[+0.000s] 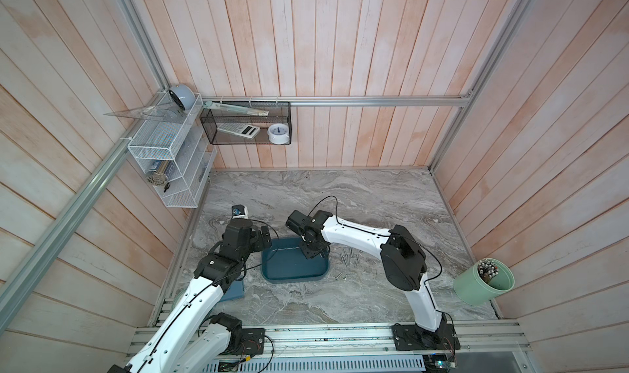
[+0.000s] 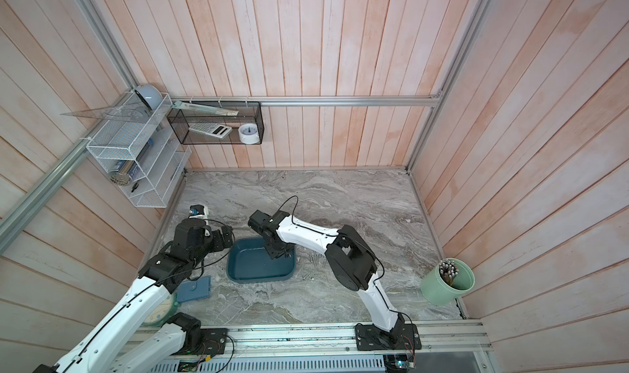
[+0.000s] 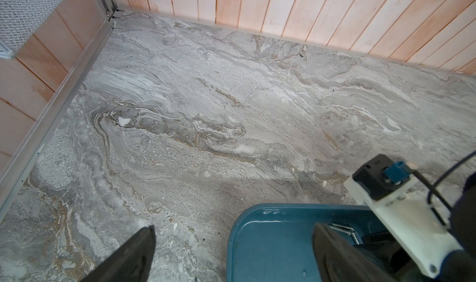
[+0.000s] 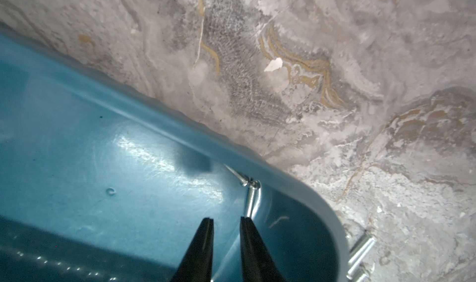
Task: Take out the screws from the storage box
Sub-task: Pick up the screw from the storage box.
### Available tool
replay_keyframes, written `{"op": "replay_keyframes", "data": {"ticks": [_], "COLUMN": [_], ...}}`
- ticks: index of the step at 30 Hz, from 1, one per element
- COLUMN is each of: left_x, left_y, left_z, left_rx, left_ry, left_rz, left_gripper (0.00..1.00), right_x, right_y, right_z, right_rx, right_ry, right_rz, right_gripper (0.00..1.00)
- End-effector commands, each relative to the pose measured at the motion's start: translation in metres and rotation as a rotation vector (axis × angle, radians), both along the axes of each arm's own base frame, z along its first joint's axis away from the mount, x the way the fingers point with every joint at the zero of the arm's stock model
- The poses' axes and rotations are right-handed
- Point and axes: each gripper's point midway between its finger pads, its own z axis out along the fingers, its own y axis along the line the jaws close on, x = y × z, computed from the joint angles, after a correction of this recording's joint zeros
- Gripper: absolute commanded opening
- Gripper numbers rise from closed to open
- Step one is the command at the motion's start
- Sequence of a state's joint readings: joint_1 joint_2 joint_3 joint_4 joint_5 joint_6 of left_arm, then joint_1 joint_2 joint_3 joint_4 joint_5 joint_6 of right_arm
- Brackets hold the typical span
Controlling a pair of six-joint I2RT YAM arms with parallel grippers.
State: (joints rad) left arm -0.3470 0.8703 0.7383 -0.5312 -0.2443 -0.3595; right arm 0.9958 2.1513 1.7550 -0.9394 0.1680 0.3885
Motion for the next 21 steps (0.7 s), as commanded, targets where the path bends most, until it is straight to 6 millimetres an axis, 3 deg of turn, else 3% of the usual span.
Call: {"op": "replay_keyframes", "data": {"ticks": [1,21], "left_x": [0.002,0.002], "left_y": [0.004,0.003], "left_z": [0.011,0.009], "left_rx": [0.001,0.001], "left_ry": [-0.032,-0.026], "left_rz": [0.018,0.018], "left_gripper": [1.00,1.00], "right_x": [0.009,0.014], "right_y": [-0.006,-0.008], "right_z": [-0.007,-0.039], "right_rx": [-0.035,-0.076], "right_ry": [-0.002,0.029], "right_rz": [-0.018,-0.025], "right_gripper": [0.26,0.27]}}
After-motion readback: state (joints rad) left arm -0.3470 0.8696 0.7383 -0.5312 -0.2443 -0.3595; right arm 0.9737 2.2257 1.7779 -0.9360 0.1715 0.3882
